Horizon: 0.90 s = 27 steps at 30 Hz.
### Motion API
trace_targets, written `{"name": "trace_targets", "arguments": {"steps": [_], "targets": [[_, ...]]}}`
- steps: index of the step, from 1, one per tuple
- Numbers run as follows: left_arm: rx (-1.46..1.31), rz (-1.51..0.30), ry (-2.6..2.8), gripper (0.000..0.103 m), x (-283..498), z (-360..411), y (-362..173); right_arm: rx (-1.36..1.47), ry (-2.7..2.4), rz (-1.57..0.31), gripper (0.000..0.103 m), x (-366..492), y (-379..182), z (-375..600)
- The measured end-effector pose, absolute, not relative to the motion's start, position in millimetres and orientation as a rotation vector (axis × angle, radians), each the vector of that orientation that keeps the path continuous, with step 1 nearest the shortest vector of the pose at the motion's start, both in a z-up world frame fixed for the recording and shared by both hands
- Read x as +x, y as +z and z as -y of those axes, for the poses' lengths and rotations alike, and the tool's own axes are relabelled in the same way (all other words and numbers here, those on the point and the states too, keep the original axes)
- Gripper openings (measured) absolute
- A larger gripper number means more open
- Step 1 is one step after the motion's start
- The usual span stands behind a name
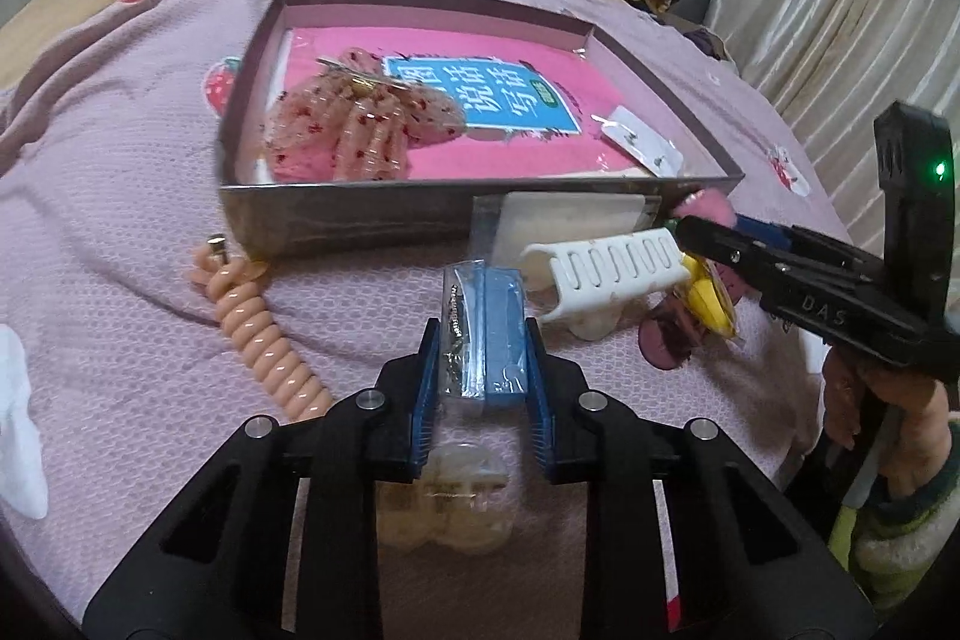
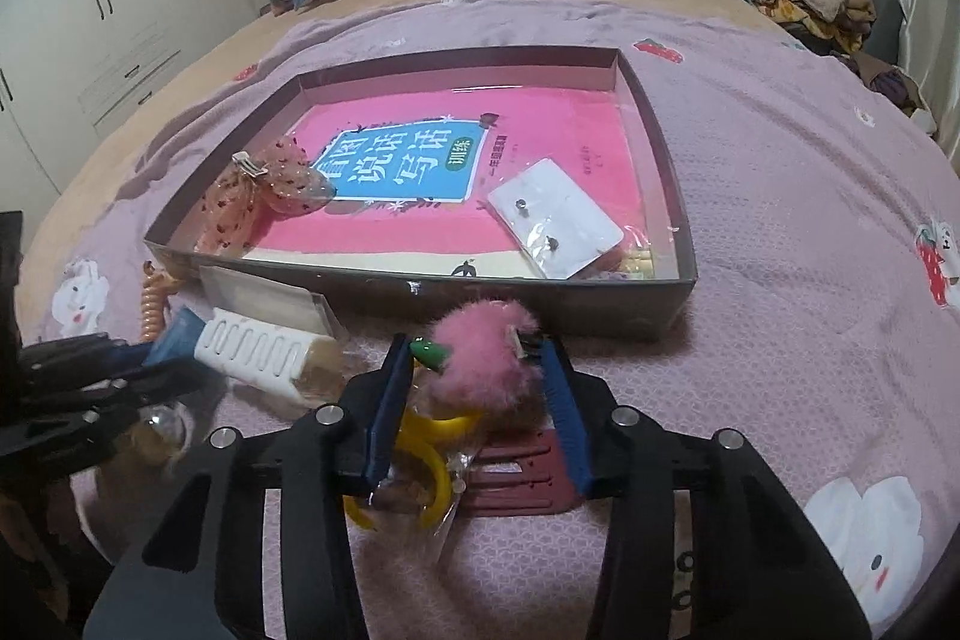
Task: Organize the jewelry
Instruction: 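Grasp the blue packet with the left tool while the right grasps the pom-pom clip, then carry the blue packet into the box with the left tool while the right carries the pom-pom clip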
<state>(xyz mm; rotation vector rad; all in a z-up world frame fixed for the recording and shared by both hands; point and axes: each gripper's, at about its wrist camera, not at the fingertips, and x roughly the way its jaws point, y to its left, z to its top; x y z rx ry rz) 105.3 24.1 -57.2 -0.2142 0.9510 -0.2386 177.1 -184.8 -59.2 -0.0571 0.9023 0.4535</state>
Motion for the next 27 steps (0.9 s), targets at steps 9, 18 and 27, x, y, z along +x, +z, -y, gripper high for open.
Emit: {"name": "trace_targets", "arguments": {"steps": [9, 18, 27], "targets": [[-0.227, -0.918, -0.207, 0.018, 100.8, -32.1, -45.9, -0.043, 0.457, -0.861, 0.033, 163.9, -48.3, 200.2], [-0.231, -0.883, -0.193, 0.018, 97.5, -35.3, -33.5, 0.009, 0.441, -0.831, 0.031, 147.4, -35.0, 226.2], [-0.239, -0.859, -0.204, 0.018, 95.1, -34.6, -19.1, 0.055, 0.398, -0.797, 0.031, 135.0, -18.4, 255.9]]}}
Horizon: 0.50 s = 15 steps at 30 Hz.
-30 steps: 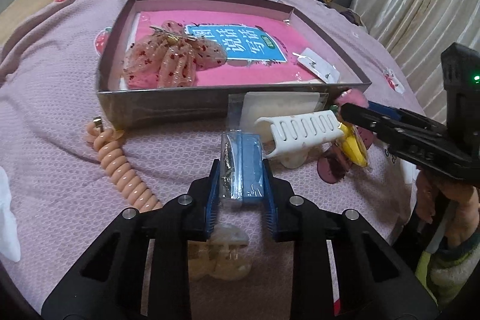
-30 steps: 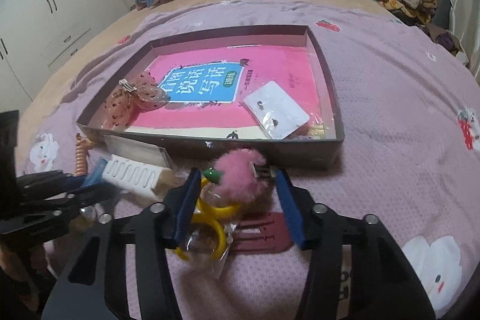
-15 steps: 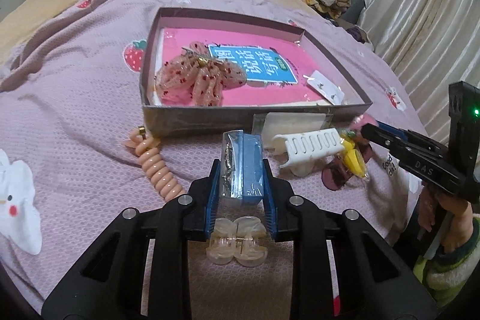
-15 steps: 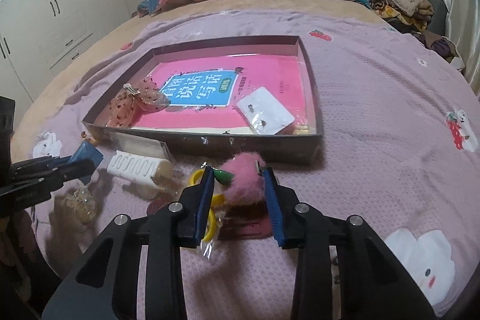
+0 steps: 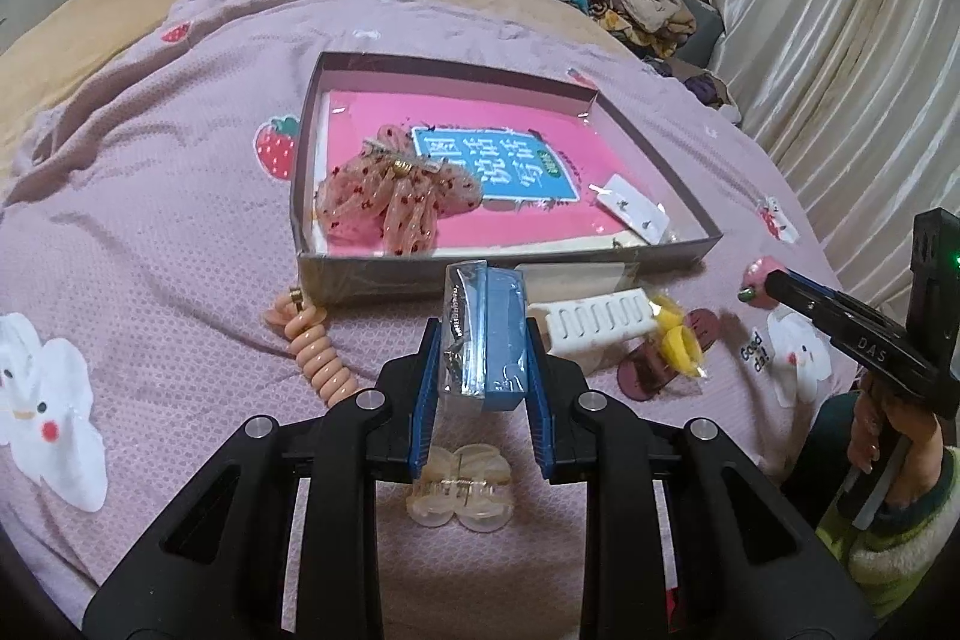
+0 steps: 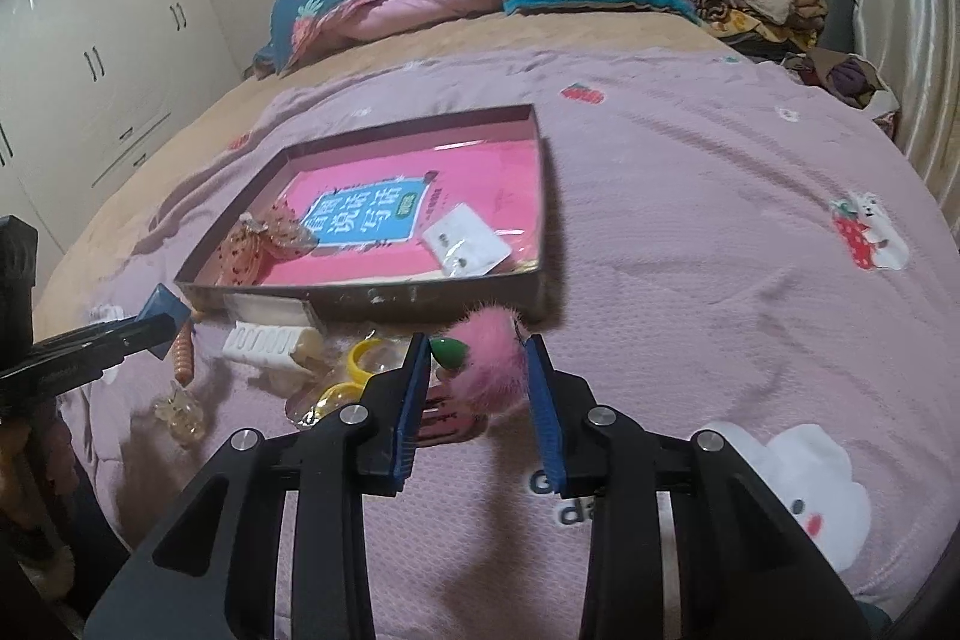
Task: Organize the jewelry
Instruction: 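Carry the blue packet into the box with the left tool while the right carries the pom-pom clip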
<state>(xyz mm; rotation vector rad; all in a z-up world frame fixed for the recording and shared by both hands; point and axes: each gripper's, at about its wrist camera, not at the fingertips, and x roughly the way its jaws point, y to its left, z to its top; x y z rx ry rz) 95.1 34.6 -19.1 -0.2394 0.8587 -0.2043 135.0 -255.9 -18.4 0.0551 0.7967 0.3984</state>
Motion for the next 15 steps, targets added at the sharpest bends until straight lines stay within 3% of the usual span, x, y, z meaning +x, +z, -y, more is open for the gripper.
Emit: {"name": "trace_targets", "arguments": {"steps": [15], "targets": [[-0.198, -0.785, -0.247, 0.018, 122.8, -18.3, 16.3, 0.081, 0.384, -0.727, 0.031, 140.2, 12.9, 265.7]]}}
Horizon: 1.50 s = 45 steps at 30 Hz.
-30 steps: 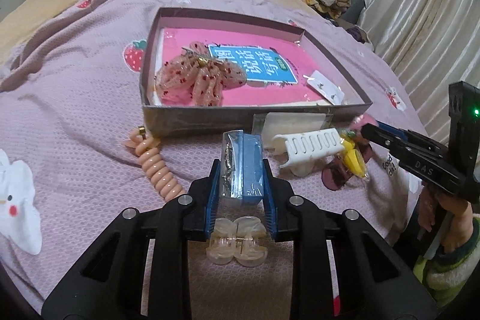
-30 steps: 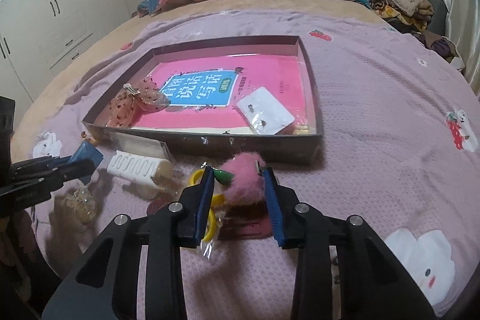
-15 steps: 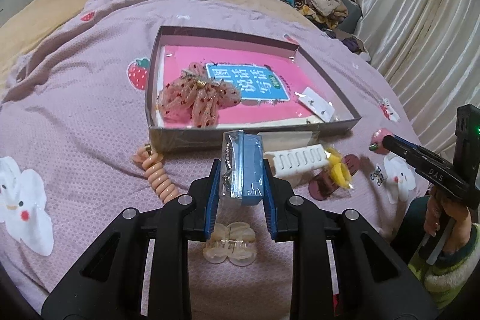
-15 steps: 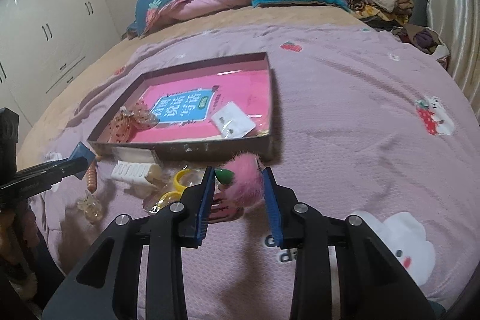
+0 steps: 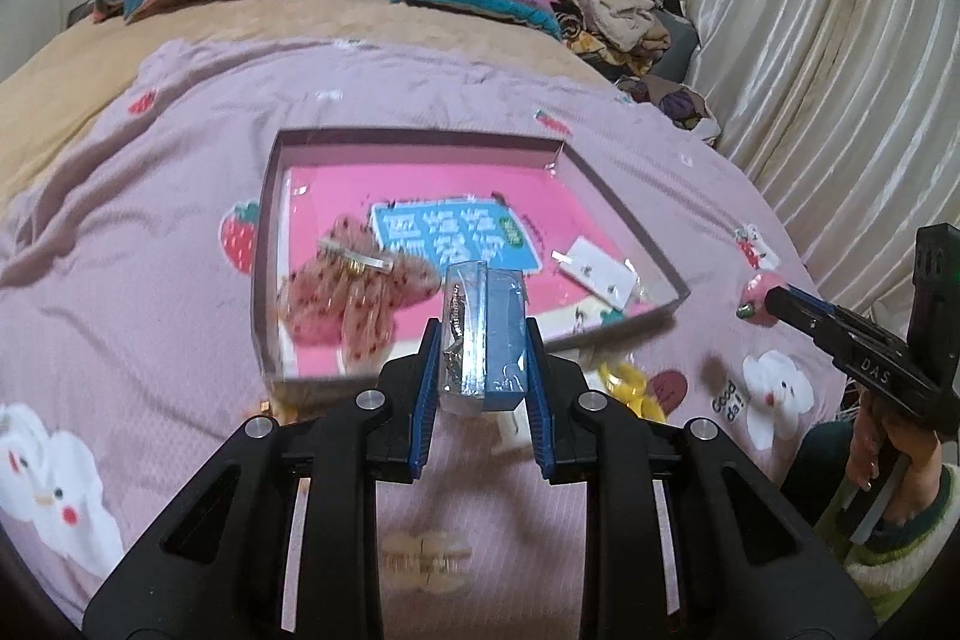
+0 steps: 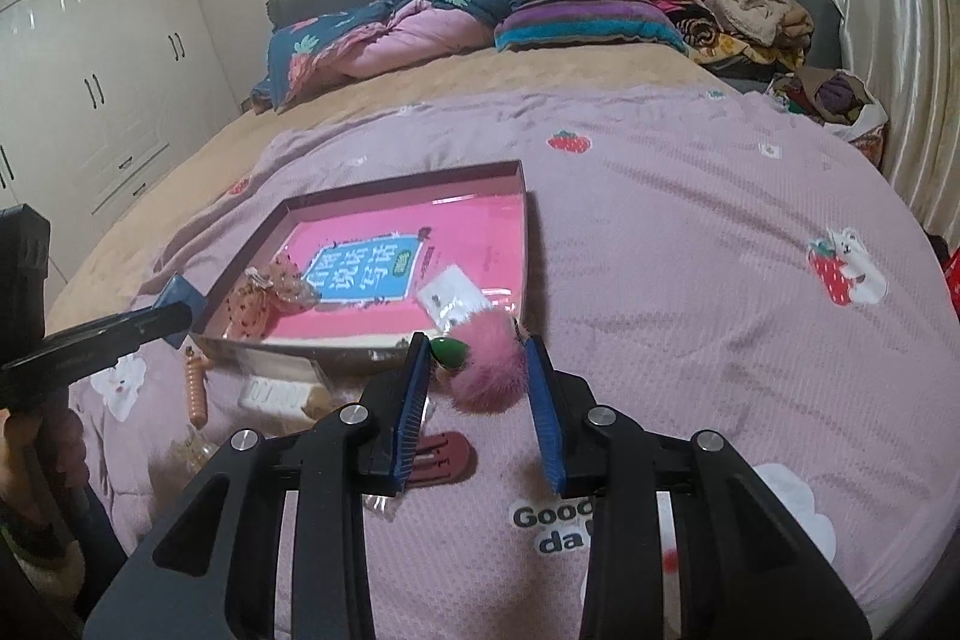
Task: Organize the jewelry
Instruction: 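Carry the blue packet into the box with the left tool while the right carries the pom-pom clip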
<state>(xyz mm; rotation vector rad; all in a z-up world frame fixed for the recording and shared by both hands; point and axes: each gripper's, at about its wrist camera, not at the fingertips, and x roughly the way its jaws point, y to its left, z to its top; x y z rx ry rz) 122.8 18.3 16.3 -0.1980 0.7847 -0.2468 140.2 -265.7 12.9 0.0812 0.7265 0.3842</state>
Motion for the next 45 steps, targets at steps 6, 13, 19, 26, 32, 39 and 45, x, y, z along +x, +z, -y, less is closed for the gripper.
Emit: {"name": "trace_targets", "arguments": {"steps": [6, 13, 19, 26, 32, 39, 45], "targets": [[-0.182, -0.769, -0.257, 0.018, 138.3, -13.1, 24.2, 0.079, 0.384, -0.693, 0.031, 146.9, 27.6, 262.7], [-0.169, -0.768, -0.285, 0.018, 157.2, -1.5, 26.2, 0.072, 0.389, -0.653, 0.031, 156.0, 43.5, 255.3], [-0.159, -0.779, -0.305, 0.018, 173.1, 6.8, 23.3, 0.067, 0.393, -0.626, 0.031, 164.6, 52.7, 250.8], [-0.163, -0.801, -0.323, 0.018, 187.9, 13.1, 12.0, 0.058, 0.401, -0.601, 0.031, 180.1, 60.4, 242.8], [-0.168, -0.824, -0.333, 0.018, 196.6, 14.0, -4.6, 0.053, 0.400, -0.607, 0.031, 201.7, 58.2, 233.5], [-0.179, -0.851, -0.343, 0.018, 206.2, 11.1, -17.6, 0.030, 0.405, -0.650, 0.031, 227.1, 42.1, 214.8], [-0.172, -0.869, -0.356, 0.018, 209.8, 14.8, -23.3, 0.020, 0.406, -0.694, 0.031, 247.5, 22.5, 197.9]]}}
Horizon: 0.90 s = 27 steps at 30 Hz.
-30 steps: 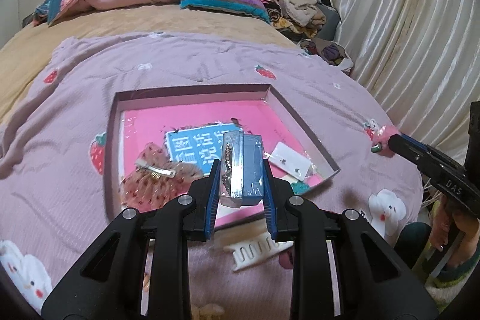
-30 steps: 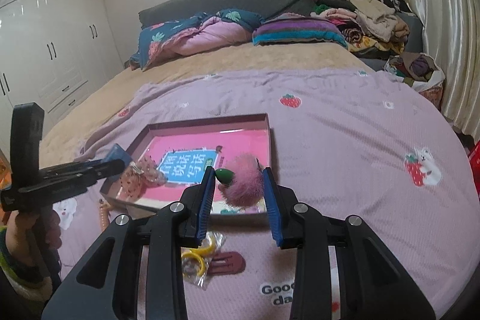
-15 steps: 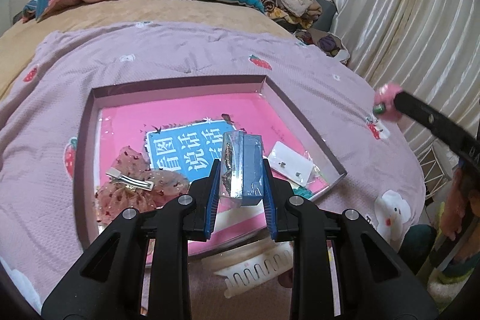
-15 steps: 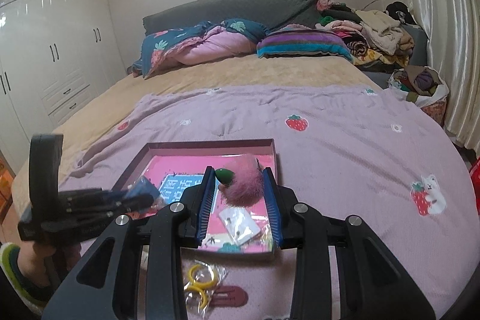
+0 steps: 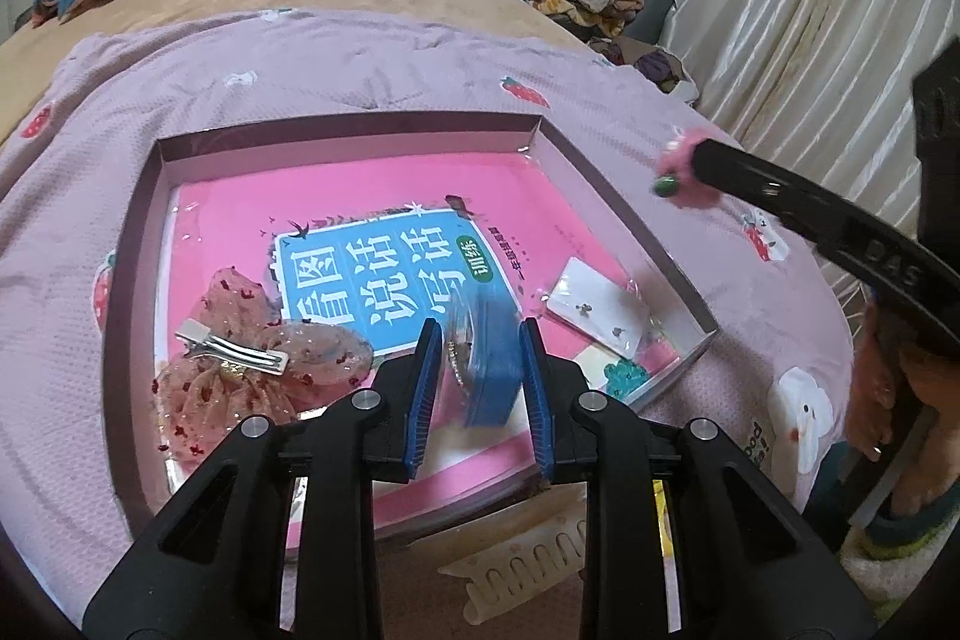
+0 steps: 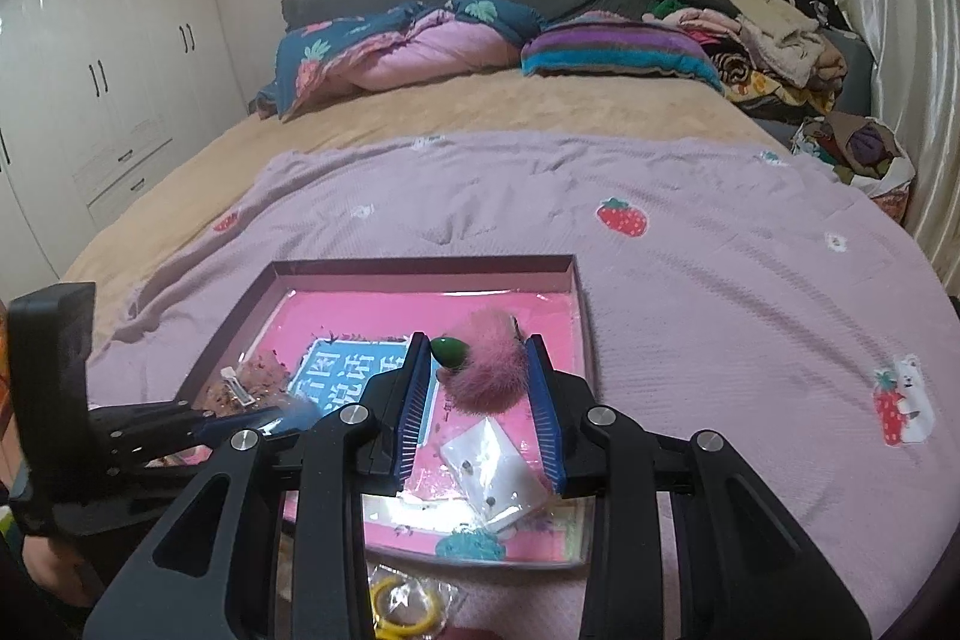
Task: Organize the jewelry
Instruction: 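Carry the blue packet into the box with the left tool while the right carries the pom-pom clip, then open the left tool to release the blue packet while the right releases the pom-pom clip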
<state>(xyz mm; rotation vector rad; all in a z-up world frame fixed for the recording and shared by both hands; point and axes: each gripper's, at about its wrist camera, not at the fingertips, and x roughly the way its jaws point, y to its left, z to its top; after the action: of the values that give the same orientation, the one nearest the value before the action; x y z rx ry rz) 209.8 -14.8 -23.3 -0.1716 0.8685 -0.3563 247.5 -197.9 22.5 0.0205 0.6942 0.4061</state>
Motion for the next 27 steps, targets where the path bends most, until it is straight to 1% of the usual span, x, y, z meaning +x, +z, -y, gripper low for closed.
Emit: {"name": "trace_targets", "arguments": {"steps": [13, 20, 22, 23, 25, 27], "targets": [[-0.161, -0.886, -0.309, 0.018, 212.2, 5.7, -31.3, -0.025, 0.363, -0.787, 0.031, 271.6, -25.0, 189.5], [-0.165, -0.878, -0.293, 0.018, 210.3, -1.6, -29.4, -0.010, 0.362, -0.808, 0.033, 274.2, -35.7, 191.3], [-0.165, -0.877, -0.291, 0.018, 210.0, -2.0, -28.1, 0.002, 0.365, -0.816, 0.036, 274.2, -37.0, 192.4], [-0.165, -0.876, -0.292, 0.018, 209.4, -2.1, -27.6, 0.009, 0.364, -0.817, 0.039, 274.0, -37.4, 193.3], [-0.164, -0.873, -0.291, 0.018, 207.6, -1.8, -26.0, 0.018, 0.366, -0.814, 0.043, 271.7, -36.9, 194.5], [-0.164, -0.869, -0.290, 0.018, 206.2, -3.2, -24.4, 0.032, 0.372, -0.812, 0.052, 269.7, -35.1, 196.4]]}}
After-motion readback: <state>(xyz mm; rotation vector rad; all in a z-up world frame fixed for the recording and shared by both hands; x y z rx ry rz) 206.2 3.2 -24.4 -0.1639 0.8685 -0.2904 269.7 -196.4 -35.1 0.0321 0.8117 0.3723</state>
